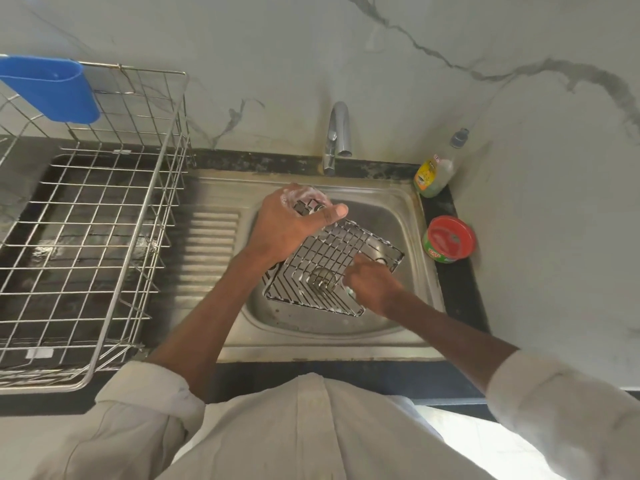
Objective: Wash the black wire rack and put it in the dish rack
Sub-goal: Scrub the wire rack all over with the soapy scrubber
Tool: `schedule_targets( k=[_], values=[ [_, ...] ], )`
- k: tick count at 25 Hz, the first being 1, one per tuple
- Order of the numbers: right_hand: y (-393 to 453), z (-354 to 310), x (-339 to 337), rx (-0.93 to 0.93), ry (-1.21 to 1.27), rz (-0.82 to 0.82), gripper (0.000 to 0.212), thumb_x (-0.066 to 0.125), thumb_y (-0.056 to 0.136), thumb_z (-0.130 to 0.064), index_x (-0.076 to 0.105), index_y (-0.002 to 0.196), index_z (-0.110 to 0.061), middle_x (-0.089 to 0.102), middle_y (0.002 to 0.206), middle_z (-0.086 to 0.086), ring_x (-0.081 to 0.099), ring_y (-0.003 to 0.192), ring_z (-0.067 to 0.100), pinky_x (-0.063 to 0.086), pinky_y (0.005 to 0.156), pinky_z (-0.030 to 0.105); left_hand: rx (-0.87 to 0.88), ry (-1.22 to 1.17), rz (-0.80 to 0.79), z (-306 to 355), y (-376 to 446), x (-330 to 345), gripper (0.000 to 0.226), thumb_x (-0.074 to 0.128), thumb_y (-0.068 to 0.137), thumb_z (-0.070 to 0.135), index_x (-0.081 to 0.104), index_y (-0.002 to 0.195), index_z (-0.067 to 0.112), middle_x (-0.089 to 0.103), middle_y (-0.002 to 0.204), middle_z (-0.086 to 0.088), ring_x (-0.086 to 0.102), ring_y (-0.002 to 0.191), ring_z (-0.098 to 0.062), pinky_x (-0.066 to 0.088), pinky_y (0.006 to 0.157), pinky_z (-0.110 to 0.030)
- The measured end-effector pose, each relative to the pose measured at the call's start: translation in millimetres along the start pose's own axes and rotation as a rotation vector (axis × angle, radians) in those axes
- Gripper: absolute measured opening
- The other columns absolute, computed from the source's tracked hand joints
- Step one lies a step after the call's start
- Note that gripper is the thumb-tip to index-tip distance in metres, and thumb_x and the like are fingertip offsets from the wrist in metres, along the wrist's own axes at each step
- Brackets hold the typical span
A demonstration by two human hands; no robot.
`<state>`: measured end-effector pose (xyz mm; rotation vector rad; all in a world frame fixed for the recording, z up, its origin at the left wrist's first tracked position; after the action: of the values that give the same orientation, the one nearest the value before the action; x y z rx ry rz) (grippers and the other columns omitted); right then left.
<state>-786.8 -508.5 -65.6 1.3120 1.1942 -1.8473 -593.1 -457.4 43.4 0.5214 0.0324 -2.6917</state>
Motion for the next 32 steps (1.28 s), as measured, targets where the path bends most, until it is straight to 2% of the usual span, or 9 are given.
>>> schedule_targets(
  k=[2,7,10,15,18,22,26,29,32],
  values=[
    [-7.4,5.1,-0.5,-0.029,0.010,-0.074,0.025,0.070,0.087,-0.003,0.076,0.107,-0.017,0.073,0.102,0.000,0.057,0.112,0.022,0.060,0.080,0.041,-0.016,0.025,0.002,-2.6,-1.3,2.1,0.050,0.080,0.071,0.082,0.079,0.094,0.037,0.078,0.111,0.019,0.070,0.112,-0.002,0.056,0.104,-0.044],
    [0.6,24.2,-16.3,0.332,0.126,0.137,0.033,0.059,0.085,0.005,0.067,0.114,-0.009,0.061,0.119,0.008,0.056,0.119,0.029,0.056,0.082,0.043,-0.016,0.049,0.028,3.5,3.2,9.0,0.050,0.079,0.071,0.084,0.079,0.092,0.038,0.078,0.108,0.017,0.071,0.109,-0.003,0.056,0.103,-0.043],
    [-0.2,6.5,4.2,0.163,0.180,0.060,0.034,0.058,0.083,0.007,0.070,0.112,-0.006,0.064,0.113,0.010,0.061,0.111,0.029,0.056,0.085,0.041,-0.039,0.048,0.090,7.0,5.1,5.4,0.051,0.078,0.071,0.083,0.078,0.091,0.036,0.078,0.108,0.015,0.070,0.105,-0.002,0.055,0.103,-0.040],
    [-11.6,40.7,-1.9,0.383,0.208,0.368,0.027,0.073,0.069,0.010,0.073,0.093,-0.003,0.068,0.096,0.013,0.068,0.078,0.031,0.055,0.054,0.037,-0.095,-0.017,0.148,-0.9,3.8,0.3,0.064,0.075,0.068,0.089,0.077,0.099,0.033,0.080,0.103,0.004,0.079,0.084,-0.018,0.066,0.082,-0.047],
    [-13.9,49.7,-8.7,0.416,0.181,0.476,0.026,0.076,0.066,0.012,0.073,0.087,-0.003,0.068,0.092,0.011,0.066,0.069,0.032,0.051,0.045,0.035,-0.116,0.022,0.137,-3.0,1.6,1.1,0.065,0.075,0.067,0.091,0.077,0.099,0.034,0.079,0.111,0.009,0.077,0.094,-0.011,0.063,0.093,-0.043],
    [-22.6,33.4,6.0,0.425,0.273,0.355,0.030,0.070,0.072,0.015,0.074,0.096,-0.002,0.068,0.098,0.014,0.069,0.075,0.031,0.056,0.057,0.035,-0.135,0.062,0.142,-2.9,-5.5,3.6,0.054,0.079,0.071,0.083,0.077,0.093,0.034,0.079,0.099,0.015,0.074,0.089,-0.003,0.053,0.081,-0.022],
    [-28.2,8.8,33.1,0.297,0.286,0.137,0.039,0.055,0.084,0.015,0.072,0.112,-0.005,0.066,0.113,0.010,0.070,0.090,0.026,0.059,0.076,0.033,-0.165,0.041,0.208,-5.8,-11.4,9.0,0.060,0.076,0.067,0.089,0.077,0.093,0.035,0.078,0.098,0.016,0.075,0.091,-0.005,0.058,0.089,-0.033],
    [-28.7,35.1,7.5,0.555,0.389,0.416,0.023,0.066,0.082,0.012,0.075,0.095,-0.005,0.070,0.099,0.010,0.069,0.071,0.028,0.049,0.056,0.029,-0.211,-0.002,0.216,-10.8,-8.1,10.9,0.067,0.074,0.064,0.094,0.078,0.098,0.036,0.080,0.101,0.014,0.077,0.093,-0.009,0.062,0.094,-0.043],
    [-16.3,47.8,-15.6,0.722,0.399,0.569,0.018,0.068,0.086,0.002,0.077,0.093,-0.012,0.072,0.094,0.001,0.065,0.087,0.026,0.057,0.055,0.036,-0.269,-0.045,0.239,-10.8,-13.1,13.0,0.070,0.074,0.063,0.095,0.079,0.098,0.034,0.082,0.096,0.013,0.080,0.087,-0.016,0.063,0.094,-0.048]
  ],
)
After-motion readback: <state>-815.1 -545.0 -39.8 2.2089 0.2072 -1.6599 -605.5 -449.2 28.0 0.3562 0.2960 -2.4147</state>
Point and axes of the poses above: each hand's wrist, its own y-axis towards the middle knuckle, its own x-axis out of the palm, z = x × y, the point moved 5 cm from there along y, towards the middle knuckle
